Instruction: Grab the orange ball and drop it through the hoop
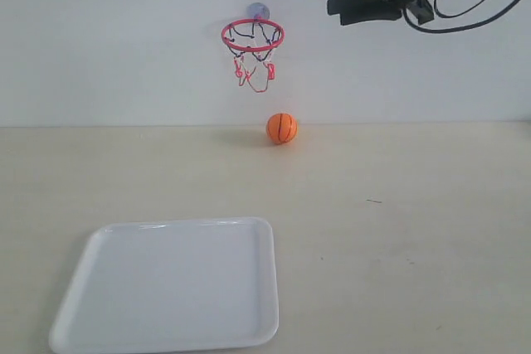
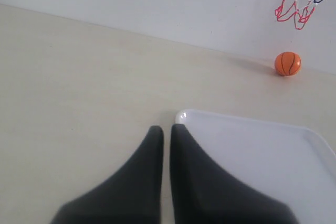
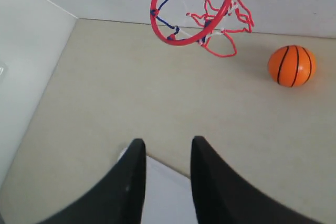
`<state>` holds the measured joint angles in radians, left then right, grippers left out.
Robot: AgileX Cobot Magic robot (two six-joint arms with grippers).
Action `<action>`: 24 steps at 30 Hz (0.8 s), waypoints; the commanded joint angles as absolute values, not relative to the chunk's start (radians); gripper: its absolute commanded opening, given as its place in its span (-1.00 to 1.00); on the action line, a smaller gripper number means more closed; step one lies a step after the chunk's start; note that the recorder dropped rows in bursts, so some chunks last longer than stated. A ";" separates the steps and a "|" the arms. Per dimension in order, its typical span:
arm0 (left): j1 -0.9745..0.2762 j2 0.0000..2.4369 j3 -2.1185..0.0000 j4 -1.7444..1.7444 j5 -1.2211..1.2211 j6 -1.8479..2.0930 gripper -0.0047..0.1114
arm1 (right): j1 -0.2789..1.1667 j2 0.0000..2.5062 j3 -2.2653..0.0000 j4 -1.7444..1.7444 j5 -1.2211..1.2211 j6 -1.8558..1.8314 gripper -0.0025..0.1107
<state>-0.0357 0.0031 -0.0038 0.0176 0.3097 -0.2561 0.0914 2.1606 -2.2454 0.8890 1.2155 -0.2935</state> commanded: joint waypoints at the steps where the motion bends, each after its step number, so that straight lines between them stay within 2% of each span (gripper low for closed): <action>1: -0.032 0.000 0.000 0.019 0.306 -0.262 -0.85 | 0.095 2.027 -2.029 0.874 1.221 -0.339 -0.46; 6: -0.032 0.000 0.000 0.019 0.306 -0.262 -0.85 | 0.113 1.865 -1.701 0.888 1.221 -0.462 -0.52; 7: -0.032 0.000 0.000 0.019 0.306 -0.262 -0.85 | 0.117 1.836 -1.652 0.901 1.221 -0.484 -0.58; 10: -0.032 0.000 0.000 0.019 0.306 -0.262 -0.85 | 0.119 1.713 -1.476 0.952 1.221 -0.585 -0.93; 11: -0.032 0.000 0.000 0.019 0.306 -0.262 -0.85 | 0.119 1.669 -1.420 0.969 1.221 -0.604 -0.96; 19: -0.032 0.000 0.000 0.019 0.306 -0.262 -0.85 | 0.119 1.339 -1.063 0.982 1.052 -0.629 -0.96; 24: -0.032 0.000 0.000 0.019 0.306 -0.262 -0.85 | 0.119 1.159 -0.907 0.982 1.081 -0.629 -0.96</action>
